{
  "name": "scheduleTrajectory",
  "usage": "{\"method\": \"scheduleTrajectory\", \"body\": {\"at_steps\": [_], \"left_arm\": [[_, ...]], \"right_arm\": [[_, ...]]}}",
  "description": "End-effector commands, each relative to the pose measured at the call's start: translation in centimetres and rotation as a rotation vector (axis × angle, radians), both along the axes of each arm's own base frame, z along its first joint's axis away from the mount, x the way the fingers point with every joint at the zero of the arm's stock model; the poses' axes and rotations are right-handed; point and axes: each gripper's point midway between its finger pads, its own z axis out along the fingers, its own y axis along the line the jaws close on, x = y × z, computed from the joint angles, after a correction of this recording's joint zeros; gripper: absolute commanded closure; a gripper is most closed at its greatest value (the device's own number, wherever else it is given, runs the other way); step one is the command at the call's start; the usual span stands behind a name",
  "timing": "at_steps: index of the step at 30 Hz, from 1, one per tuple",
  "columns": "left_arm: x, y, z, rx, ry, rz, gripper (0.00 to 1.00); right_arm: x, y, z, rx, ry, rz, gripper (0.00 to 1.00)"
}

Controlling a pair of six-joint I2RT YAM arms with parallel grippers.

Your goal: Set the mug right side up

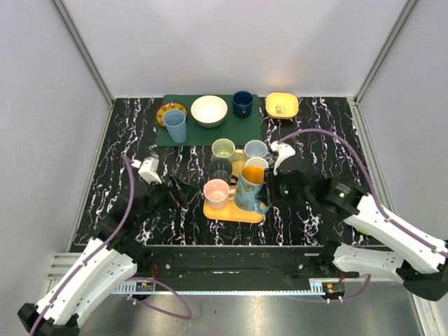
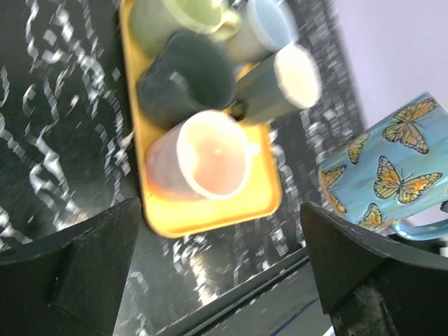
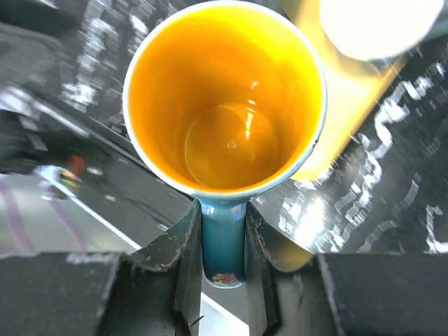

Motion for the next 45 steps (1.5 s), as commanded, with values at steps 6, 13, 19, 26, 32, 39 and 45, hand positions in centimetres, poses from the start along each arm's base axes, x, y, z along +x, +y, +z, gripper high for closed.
{"method": "scheduleTrajectory", "body": {"at_steps": [6, 13, 19, 26, 32, 39, 45], "left_arm": [[-2.4, -3.6, 11.7, -0.549, -0.293, -0.175, 0.01], [-3.5, -4.1, 15.5, -0.706, -0.361, -0.220, 0.01], [-5.1, -4.9, 17.9, -0.757, -0.466, -0.292, 0.01], [-5.0, -6.4, 16.8, -0.763, -0.450, -0.330, 0.01], [-4.2, -7.4, 17.4, -0.766, -0.462, -0.340, 0.02], [-3.9, -6.7, 20.2, -0.833, -0.553, -0.316, 0.08], [-3.6, -5.3, 22.1, -0.920, -0.614, -0.253, 0.17]], "right_arm": [[-0.1, 6.5, 19.1, 0.782, -0.294, 0.115, 1.00], [0.7, 8.5, 23.0, 1.074, -0.373, 0.133, 1.00], [2.7, 10.7, 23.2, 1.125, -0.371, 0.099, 1.00], [3.1, 12.6, 23.7, 1.202, -0.355, 0.141, 1.00], [2.5, 13.2, 24.0, 1.234, -0.338, 0.190, 1.00], [1.2, 12.7, 23.6, 1.262, -0.307, 0.238, 1.00], [0.4, 11.8, 22.8, 1.278, -0.294, 0.246, 1.00]]}}
